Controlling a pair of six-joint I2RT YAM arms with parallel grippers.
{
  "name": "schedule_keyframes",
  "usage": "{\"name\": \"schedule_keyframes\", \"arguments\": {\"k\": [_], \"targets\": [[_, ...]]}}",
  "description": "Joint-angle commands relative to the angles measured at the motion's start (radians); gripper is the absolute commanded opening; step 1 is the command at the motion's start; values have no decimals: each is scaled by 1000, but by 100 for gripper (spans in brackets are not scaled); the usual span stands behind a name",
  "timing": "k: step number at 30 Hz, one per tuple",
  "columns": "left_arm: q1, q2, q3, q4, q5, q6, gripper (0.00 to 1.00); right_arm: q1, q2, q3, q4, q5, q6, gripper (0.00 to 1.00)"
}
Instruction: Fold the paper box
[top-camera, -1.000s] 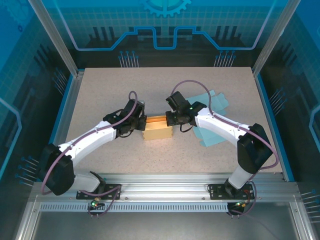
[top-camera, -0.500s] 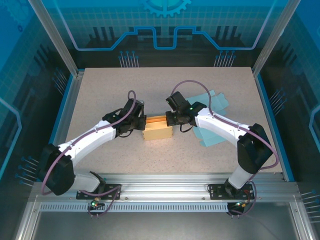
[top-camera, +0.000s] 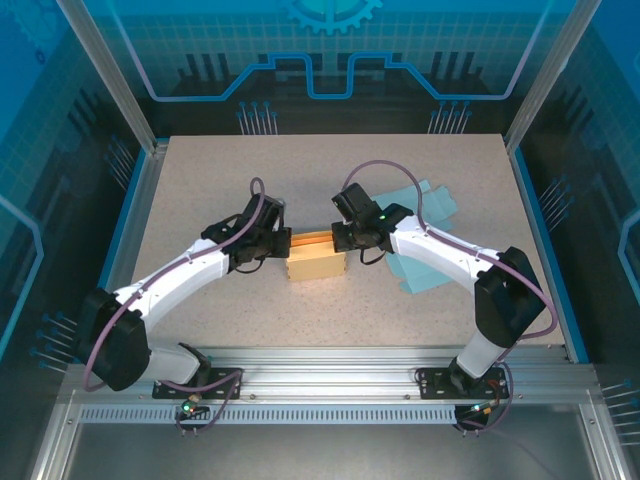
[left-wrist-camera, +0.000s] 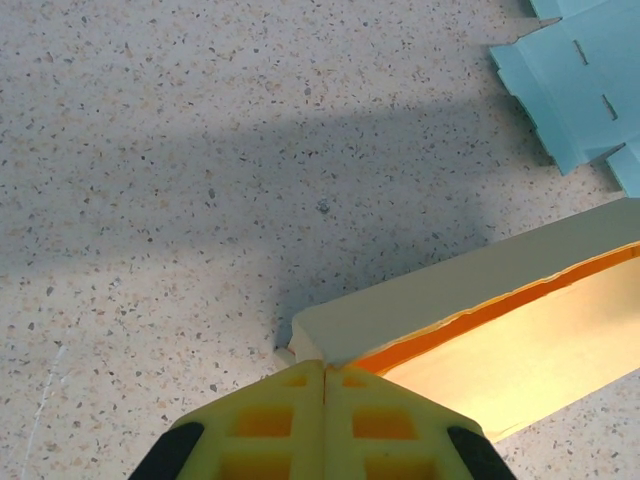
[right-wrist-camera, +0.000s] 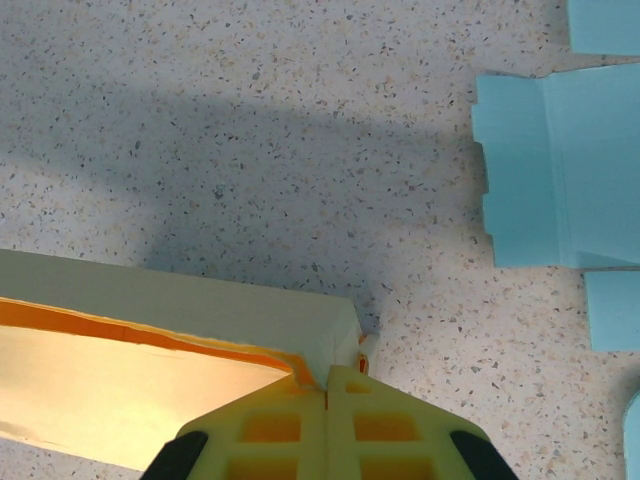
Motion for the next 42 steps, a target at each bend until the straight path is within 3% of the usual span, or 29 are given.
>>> {"name": "schedule_keyframes", "arguments": {"k": [1, 21, 42], "targets": [[-5, -24, 14, 49, 106, -39, 0, 30, 18, -39, -79, -39, 1, 0], [40, -16, -52, 179, 234, -136, 0, 48, 26, -33, -76, -37, -7, 0], [47, -13, -75, 255, 257, -193, 2, 93, 46, -29, -86, 3, -13, 0]]}}
